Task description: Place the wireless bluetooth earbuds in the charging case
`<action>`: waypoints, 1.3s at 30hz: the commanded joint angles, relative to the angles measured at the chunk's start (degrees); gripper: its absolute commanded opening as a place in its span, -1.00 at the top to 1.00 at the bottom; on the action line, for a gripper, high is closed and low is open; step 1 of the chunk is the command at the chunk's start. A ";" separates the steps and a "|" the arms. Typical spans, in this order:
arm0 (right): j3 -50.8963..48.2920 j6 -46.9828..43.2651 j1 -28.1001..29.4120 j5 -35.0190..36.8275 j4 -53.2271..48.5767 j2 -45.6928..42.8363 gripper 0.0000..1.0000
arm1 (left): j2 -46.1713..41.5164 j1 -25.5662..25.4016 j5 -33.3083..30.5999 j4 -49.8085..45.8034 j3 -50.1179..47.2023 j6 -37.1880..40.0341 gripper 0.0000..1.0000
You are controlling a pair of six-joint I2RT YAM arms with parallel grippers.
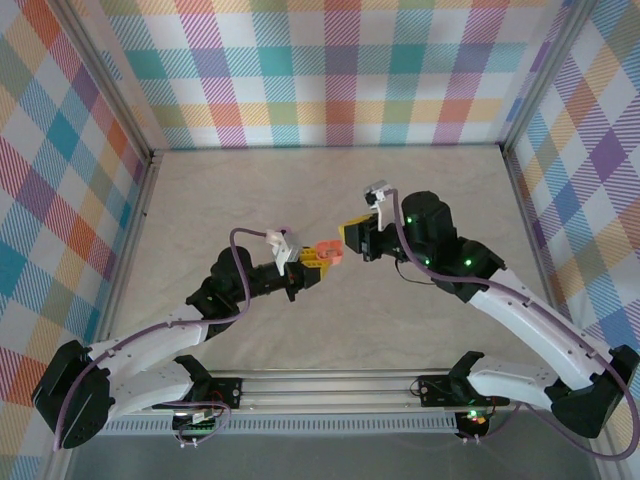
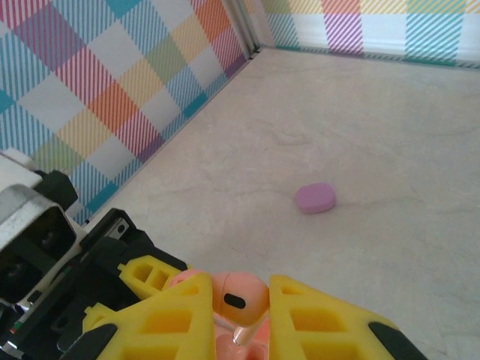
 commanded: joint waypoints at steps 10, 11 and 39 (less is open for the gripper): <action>-3.35 -4.81 1.64 -1.65 5.28 0.55 0.60 | -0.55 -0.55 -1.94 1.80 3.33 -3.00 1.00; -3.57 -5.15 1.71 -1.27 5.34 0.75 0.60 | -0.55 -0.59 -1.99 2.02 3.33 -3.22 1.00; -6.31 -7.12 1.89 -4.39 7.05 3.38 0.59 | -1.02 -0.66 -4.77 4.04 4.02 -6.79 1.00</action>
